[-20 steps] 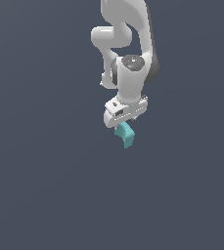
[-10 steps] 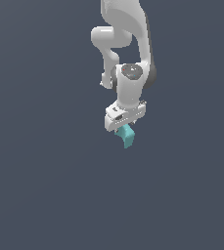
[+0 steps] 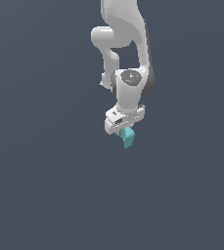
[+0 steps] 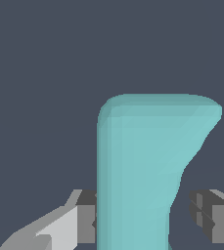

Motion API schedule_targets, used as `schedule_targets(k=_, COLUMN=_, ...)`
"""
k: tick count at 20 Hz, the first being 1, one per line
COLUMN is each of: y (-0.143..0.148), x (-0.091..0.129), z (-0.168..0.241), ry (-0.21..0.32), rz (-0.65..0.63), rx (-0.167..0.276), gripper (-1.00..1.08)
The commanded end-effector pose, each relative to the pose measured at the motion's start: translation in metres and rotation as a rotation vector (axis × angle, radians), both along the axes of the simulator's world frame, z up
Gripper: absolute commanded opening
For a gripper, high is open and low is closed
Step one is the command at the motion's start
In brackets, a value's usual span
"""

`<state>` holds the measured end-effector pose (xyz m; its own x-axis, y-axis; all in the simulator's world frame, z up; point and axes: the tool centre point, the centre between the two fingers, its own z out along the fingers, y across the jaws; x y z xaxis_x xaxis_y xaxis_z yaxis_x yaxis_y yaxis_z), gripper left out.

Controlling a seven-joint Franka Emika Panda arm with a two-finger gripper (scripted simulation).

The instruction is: Pick up the object and move it to a goal position.

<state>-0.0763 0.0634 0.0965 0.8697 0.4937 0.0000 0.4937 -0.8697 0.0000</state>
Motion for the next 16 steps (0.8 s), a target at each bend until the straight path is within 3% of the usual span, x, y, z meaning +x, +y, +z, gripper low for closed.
schedule_targets(k=1, y=0.0, x=0.0, z=-0.001, ry=0.0, rz=0.001, rx=0.0, gripper=-1.0)
schedule_targets(k=16, y=0.005, x=-0.004, z=0.015, ry=0.0, rz=0.0, rx=0.0, gripper=-1.0)
